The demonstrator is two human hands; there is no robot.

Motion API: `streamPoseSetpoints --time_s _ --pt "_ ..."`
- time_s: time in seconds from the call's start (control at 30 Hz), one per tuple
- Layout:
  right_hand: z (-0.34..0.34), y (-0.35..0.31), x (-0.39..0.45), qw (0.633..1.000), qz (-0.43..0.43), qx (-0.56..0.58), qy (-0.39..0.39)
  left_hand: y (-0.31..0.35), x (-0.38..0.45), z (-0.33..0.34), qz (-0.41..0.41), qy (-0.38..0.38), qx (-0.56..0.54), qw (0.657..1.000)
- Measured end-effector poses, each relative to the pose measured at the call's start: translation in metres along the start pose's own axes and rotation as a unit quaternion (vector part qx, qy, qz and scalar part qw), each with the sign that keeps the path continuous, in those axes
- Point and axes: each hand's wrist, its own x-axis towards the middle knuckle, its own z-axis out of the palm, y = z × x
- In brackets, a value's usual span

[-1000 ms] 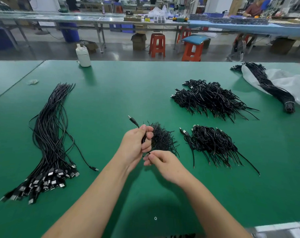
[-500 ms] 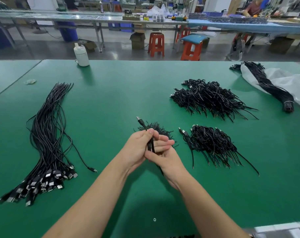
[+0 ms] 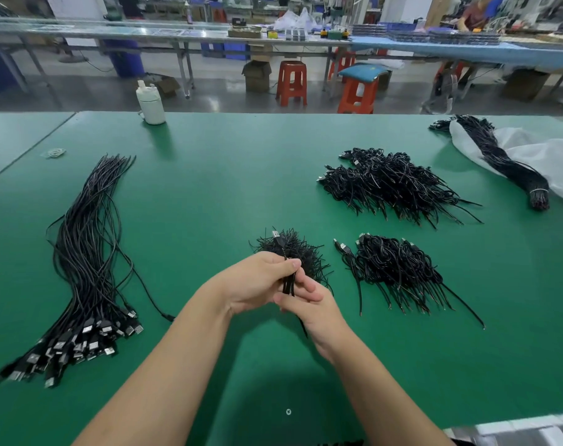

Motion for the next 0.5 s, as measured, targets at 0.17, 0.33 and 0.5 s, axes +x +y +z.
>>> streamPoseSetpoints --time_s 0.17,0.33,0.5 --pt "-0.003 0.003 0.003 1.000 0.011 -0.002 0.018 0.001 -0.004 -0.002 0.009 0.008 0.084 0.996" --pt "-0.009 0.000 0.003 0.996 -0.013 -0.056 0.071 -0.010 0.001 0.000 0.047 0.141 0.236 0.960" --pt "-0.008 -0.003 0.000 0.917 -0.070 -0.383 0.082 -0.020 0.007 0.009 0.058 0.271 0.507 0.817"
